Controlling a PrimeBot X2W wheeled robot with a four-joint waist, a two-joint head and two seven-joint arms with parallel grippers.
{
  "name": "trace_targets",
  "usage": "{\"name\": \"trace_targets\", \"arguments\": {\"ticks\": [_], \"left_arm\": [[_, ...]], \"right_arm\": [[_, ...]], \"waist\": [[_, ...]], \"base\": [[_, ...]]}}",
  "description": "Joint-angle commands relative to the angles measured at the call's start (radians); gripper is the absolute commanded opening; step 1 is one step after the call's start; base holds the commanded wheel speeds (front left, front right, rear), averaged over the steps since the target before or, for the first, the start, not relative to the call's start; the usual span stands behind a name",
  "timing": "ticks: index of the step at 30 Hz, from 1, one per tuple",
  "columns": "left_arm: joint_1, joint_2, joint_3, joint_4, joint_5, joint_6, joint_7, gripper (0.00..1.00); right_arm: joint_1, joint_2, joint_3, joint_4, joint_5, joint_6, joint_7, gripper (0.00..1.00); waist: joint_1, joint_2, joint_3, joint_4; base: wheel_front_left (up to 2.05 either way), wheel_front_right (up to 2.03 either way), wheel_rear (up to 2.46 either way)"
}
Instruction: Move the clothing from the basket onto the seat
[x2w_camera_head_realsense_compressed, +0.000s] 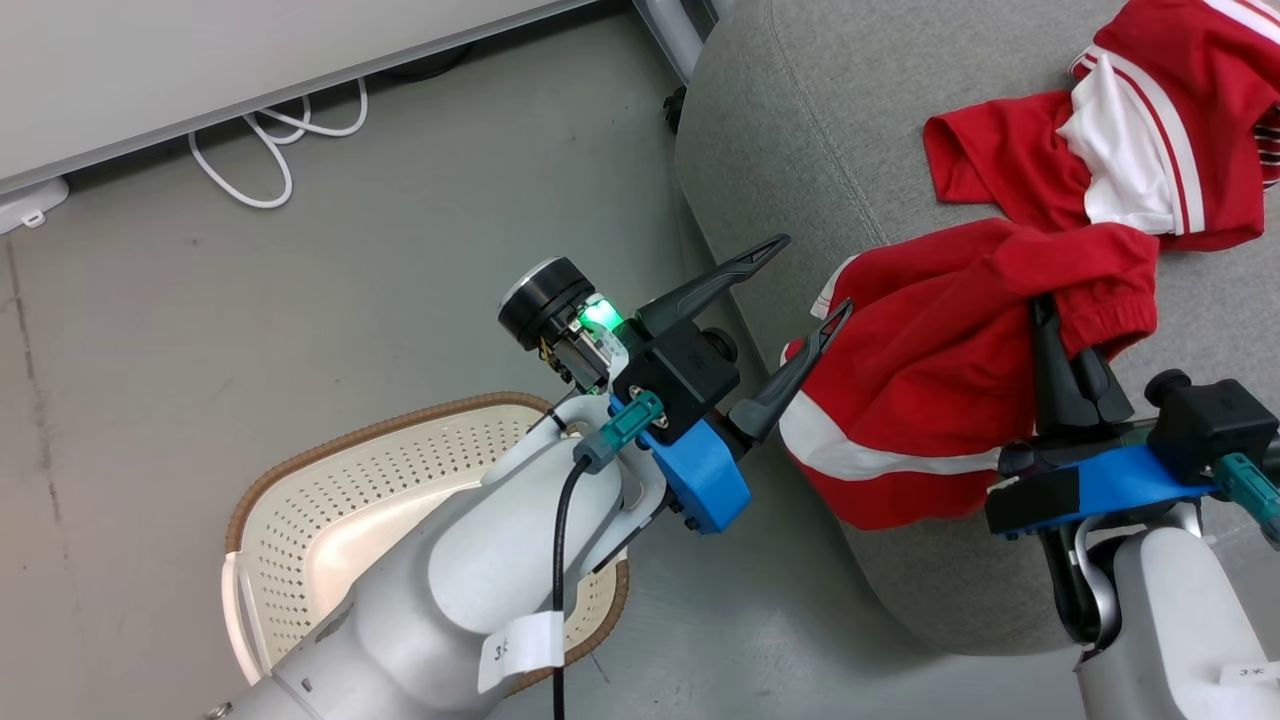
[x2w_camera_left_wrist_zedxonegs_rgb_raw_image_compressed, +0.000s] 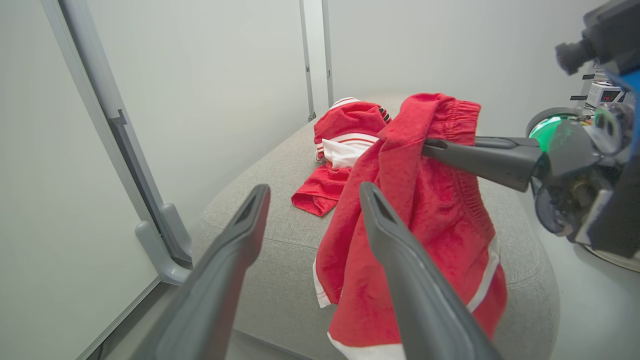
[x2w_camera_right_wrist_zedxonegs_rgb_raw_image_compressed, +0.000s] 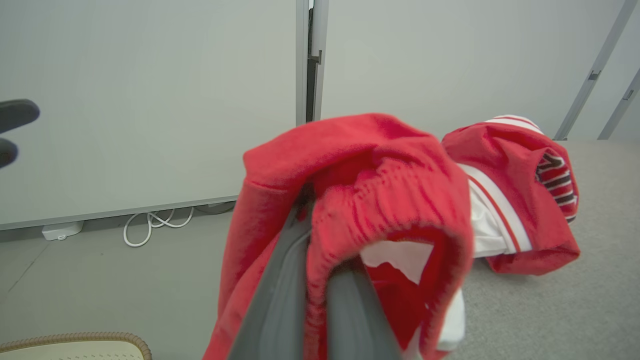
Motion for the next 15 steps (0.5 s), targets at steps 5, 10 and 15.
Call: {"name": "trace_targets", "arguments": {"ticks": [5, 10, 15], "left_arm": [[-0.011, 0.005, -0.002, -0.002, -0.008, -0.001, -0.003, 1.0], [-0.013, 0.006, 0.003, -0.003, -0.007, -0.001, -0.003, 1.0], [-0.028, 0.016, 0.017, -0.008, 0.005, -0.001, -0.003, 1.0]], "right_arm": [[0.016, 0.009, -0.007, -0.007, -0.005, 0.0, -0.004, 0.0], [-0.011, 0.003, 0.0, -0.012, -0.01, 0.0, -0.004, 0.0], [-0.077, -0.026, 0.013, -0.033, -0.02, 0.0, -0.004, 0.0]], "waist": [[0.0, 0.0, -0.003, -0.001], [0.0, 0.0, 0.002, 0.001], [0.0, 0.0, 0.03, -0.001]], "base": [[0.0, 0.0, 0.0], [0.0, 0.0, 0.0], [0.0, 0.0, 0.0]]}}
